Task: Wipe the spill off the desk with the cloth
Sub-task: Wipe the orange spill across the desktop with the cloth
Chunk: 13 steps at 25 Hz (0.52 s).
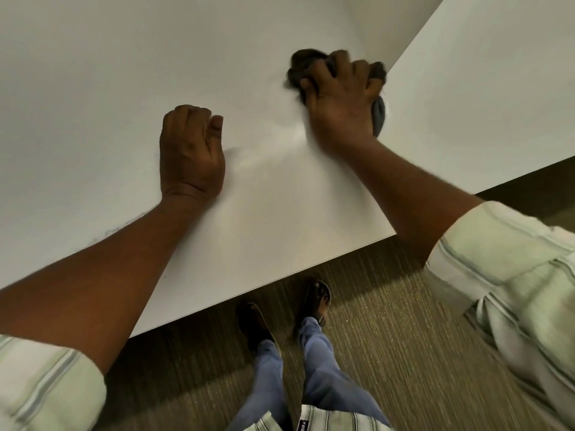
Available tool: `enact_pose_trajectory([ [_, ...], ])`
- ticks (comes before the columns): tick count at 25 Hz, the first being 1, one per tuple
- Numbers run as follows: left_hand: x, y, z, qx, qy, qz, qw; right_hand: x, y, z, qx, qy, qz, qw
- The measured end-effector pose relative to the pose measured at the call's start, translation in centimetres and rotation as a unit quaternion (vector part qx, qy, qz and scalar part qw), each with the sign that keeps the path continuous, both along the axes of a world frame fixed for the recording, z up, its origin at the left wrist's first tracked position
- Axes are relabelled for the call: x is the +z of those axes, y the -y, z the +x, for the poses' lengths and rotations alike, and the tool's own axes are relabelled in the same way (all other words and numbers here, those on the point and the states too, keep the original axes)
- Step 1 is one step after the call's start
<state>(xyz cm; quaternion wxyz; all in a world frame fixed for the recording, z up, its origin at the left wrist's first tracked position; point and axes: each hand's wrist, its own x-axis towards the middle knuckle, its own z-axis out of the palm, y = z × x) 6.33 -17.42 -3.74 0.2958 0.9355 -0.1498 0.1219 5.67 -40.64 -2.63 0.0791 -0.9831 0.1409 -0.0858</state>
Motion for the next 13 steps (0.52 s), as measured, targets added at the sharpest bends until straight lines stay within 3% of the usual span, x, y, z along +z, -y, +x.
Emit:
enact_pose_trajectory([
  [6,0.4,0.1,-0.2,-0.003,0.005,-0.003,1.0,0.3,-5.3,-7.7,0.102,-0.006,0.016,0.995],
  [10,0.5,0.3,-0.2,-0.001,0.006,-0.002,1.0,-0.3,-5.9,-13.1,0.089,-0.003,0.017,0.996],
  [13,0.4,0.2,-0.1,0.005,0.007,0.006,1.0,-0.5,-6.0,-11.1,0.025,0.008,0.029,0.999],
])
